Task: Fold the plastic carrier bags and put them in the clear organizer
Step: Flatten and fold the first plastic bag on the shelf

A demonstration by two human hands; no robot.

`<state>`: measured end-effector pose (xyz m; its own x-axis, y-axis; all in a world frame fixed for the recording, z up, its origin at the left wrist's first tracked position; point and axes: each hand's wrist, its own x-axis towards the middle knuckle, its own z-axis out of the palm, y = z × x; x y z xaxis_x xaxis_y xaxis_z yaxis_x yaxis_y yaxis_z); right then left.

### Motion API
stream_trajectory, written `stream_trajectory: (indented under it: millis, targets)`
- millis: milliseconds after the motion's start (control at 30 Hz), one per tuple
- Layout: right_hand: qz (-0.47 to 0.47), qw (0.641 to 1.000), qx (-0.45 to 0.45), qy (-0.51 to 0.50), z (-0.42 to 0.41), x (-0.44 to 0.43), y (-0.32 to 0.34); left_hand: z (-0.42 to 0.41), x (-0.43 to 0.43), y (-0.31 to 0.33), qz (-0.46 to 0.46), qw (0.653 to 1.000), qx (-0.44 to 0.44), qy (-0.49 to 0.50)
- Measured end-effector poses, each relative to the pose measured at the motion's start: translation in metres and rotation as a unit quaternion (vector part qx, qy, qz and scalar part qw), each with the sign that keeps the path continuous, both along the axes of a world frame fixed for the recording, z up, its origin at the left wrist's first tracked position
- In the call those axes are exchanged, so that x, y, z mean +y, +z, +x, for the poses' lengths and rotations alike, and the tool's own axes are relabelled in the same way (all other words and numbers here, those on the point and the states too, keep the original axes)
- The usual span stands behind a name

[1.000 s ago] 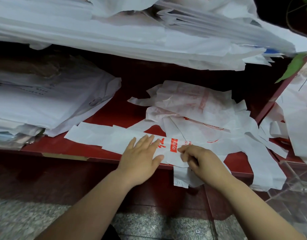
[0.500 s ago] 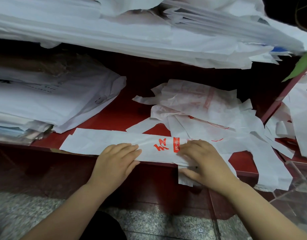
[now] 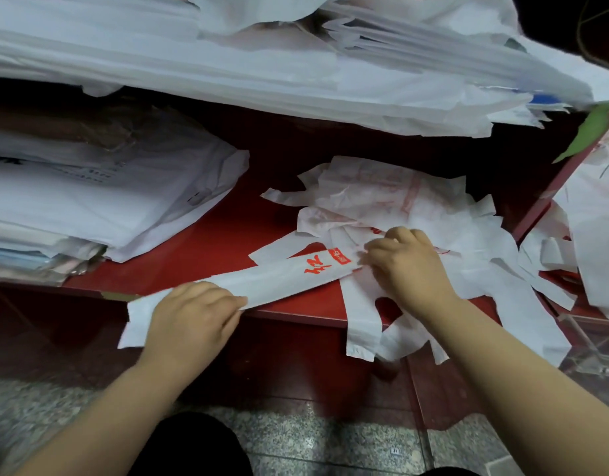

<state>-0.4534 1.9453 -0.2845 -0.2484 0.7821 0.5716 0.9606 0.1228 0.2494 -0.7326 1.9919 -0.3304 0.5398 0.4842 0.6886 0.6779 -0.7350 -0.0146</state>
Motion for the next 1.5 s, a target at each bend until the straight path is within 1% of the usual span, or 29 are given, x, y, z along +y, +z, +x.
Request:
stream_trajectory:
  millis: [67,100,167,233,333,433,533,567,633,700,733,800,867,967,1033,1100,1133,1200,1267,1333,1367,1433,1500]
  targets:
    - [0.007,0.999,0.014,-0.044,0.003,0.003,-0.003,0.022,-0.012,0.003,-0.009,0.999,0.037,0.012]
    - [0.015,0.999,0.026,-0.045,0.001,-0.001,-0.005,0.034,-0.018,0.006,-0.014,0.998,0.058,0.022]
    - [0.021,0.998,0.060,0.011,-0.012,-0.016,-0.014,0.058,-0.030,0.010,-0.036,0.996,0.079,0.031]
    - [-0.008,0.992,0.101,0.069,-0.029,-0.037,-0.026,0.079,-0.042,0.012,-0.068,0.994,0.087,0.026]
    - [-0.050,0.979,0.175,0.097,-0.045,-0.061,-0.047,0.100,-0.057,0.014,-0.096,0.993,0.063,0.008]
    - [-0.045,0.979,0.185,0.078,-0.040,-0.068,-0.057,0.101,-0.069,0.010,-0.127,0.989,0.045,-0.068]
    - [-0.005,0.972,0.220,0.076,-0.028,-0.069,-0.064,0.076,-0.067,0.008,-0.173,0.969,-0.011,-0.178]
    - [0.010,0.970,0.232,0.075,-0.025,-0.070,-0.067,0.066,-0.061,0.009,-0.173,0.966,-0.021,-0.192]
    - [0.029,0.964,0.250,0.079,-0.021,-0.071,-0.072,0.049,-0.045,0.010,-0.129,0.975,-0.007,-0.180]
    - [0.025,0.958,0.270,0.090,-0.019,-0.072,-0.074,0.043,-0.027,0.006,-0.077,0.982,0.045,-0.168]
    - [0.020,0.955,0.280,0.091,-0.019,-0.072,-0.075,0.044,-0.020,0.003,-0.065,0.981,0.078,-0.168]
    - [0.010,0.949,0.303,0.089,-0.018,-0.073,-0.073,0.054,-0.009,-0.002,-0.076,0.973,0.121,-0.183]
    - [-0.003,0.941,0.326,0.093,-0.017,-0.074,-0.073,0.064,-0.004,-0.005,-0.087,0.968,0.131,-0.196]
    - [-0.028,0.932,0.349,0.095,-0.014,-0.076,-0.072,0.078,-0.005,-0.008,-0.069,0.962,0.103,-0.242]
    - [-0.037,0.929,0.356,0.093,-0.013,-0.077,-0.070,0.084,-0.008,-0.011,-0.090,0.962,0.075,-0.246]
    - [-0.048,0.923,0.370,0.092,-0.012,-0.077,-0.068,0.088,-0.008,-0.015,-0.117,0.965,0.026,-0.234]
    - [-0.055,0.920,0.378,0.091,-0.012,-0.078,-0.067,0.089,-0.007,-0.016,-0.152,0.960,-0.002,-0.234]
    - [-0.074,0.907,0.406,0.082,-0.013,-0.079,-0.066,0.089,-0.004,-0.013,-0.266,0.931,-0.061,-0.241]
    - [-0.083,0.887,0.451,0.045,-0.018,-0.080,-0.057,0.090,-0.007,-0.003,-0.386,0.887,-0.092,-0.238]
    - [-0.095,0.855,0.510,-0.015,-0.023,-0.077,-0.047,0.095,-0.010,0.003,-0.474,0.845,-0.134,-0.210]
    - [-0.095,0.837,0.537,-0.045,-0.025,-0.073,-0.042,0.099,-0.011,0.007,-0.486,0.840,-0.159,-0.182]
    - [-0.082,0.803,0.581,-0.102,-0.024,-0.062,-0.032,0.110,-0.013,0.014,-0.484,0.843,-0.207,-0.113]
    - [-0.079,0.781,0.604,-0.136,-0.021,-0.050,-0.024,0.122,-0.011,0.019,-0.486,0.839,-0.239,-0.059]
